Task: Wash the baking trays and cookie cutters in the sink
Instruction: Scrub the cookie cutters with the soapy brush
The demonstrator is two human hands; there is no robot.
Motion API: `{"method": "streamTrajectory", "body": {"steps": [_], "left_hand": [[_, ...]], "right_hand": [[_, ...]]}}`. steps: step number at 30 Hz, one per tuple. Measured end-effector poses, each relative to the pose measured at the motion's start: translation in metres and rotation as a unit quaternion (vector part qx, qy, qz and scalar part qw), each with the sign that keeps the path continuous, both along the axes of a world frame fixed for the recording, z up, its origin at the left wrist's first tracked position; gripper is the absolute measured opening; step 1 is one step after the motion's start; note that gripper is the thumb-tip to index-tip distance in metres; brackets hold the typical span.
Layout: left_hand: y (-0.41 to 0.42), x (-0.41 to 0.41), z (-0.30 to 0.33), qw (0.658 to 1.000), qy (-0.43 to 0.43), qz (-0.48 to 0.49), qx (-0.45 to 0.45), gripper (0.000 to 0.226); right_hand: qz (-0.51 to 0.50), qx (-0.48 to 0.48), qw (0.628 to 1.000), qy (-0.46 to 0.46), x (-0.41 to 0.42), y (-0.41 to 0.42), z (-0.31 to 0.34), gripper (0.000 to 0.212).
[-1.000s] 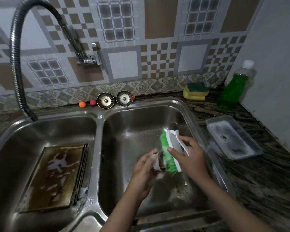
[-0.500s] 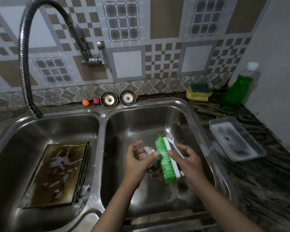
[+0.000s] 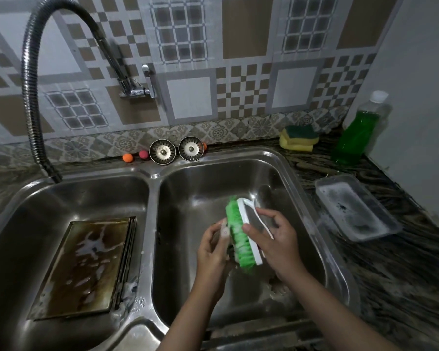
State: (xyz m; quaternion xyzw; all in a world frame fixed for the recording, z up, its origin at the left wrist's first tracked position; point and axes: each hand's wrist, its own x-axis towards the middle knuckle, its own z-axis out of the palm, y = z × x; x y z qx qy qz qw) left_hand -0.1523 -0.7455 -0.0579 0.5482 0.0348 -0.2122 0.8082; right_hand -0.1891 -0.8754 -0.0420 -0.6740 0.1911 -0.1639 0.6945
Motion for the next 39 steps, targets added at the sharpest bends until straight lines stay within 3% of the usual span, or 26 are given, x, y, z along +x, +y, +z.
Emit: {"method": "streamTrajectory", "body": {"steps": [4,11,15,19,23,27,32,35,37,39], "left_hand": [[0.004,-0.001,-0.006,0.999,-0.017,-0.006,0.037,0.031],[0.003,0.002,0.001,1.000,-0.003,0.020,0.004,0.015],[0.008,-0.006,0.001,1.000,-0.025,-0.010,0.016,0.024],[0.035,0.004,0.011,0.999,-0.039,0.021,0.019,0.032],[0.109,0.027,0.024,0.990,-0.076,0.102,0.067,0.038],[0.188,0.042,0.021,0.957,-0.151,0.143,0.200,0.028],[0.234,0.056,-0.028,0.920,-0.138,0.009,0.367,0.044],[0.232,0.061,-0.047,0.861,-0.161,-0.105,0.470,0.062],[0.231,0.066,-0.054,0.827,-0.165,-0.174,0.509,0.075],[0.235,0.072,-0.061,0.820,-0.137,-0.227,0.507,0.082]], "right_hand": [[-0.038,-0.071,0.996,0.032,0.006,-0.011,-0.010,0.042],[0.006,0.045,0.998,-0.036,-0.008,0.010,-0.003,0.045],[-0.025,-0.065,0.997,0.015,-0.001,0.002,-0.017,0.041],[-0.026,-0.114,0.993,-0.002,0.004,0.002,-0.018,0.044],[-0.028,-0.108,0.994,0.003,-0.001,-0.005,-0.020,0.044],[-0.008,-0.143,0.990,0.008,-0.014,-0.009,-0.024,0.043],[0.022,-0.143,0.989,0.011,-0.018,-0.005,-0.031,0.046],[0.043,-0.145,0.988,0.009,-0.017,-0.004,-0.035,0.052],[0.049,-0.151,0.987,0.007,-0.017,-0.004,-0.034,0.054],[0.043,-0.163,0.986,0.000,-0.018,-0.006,-0.030,0.048]]}}
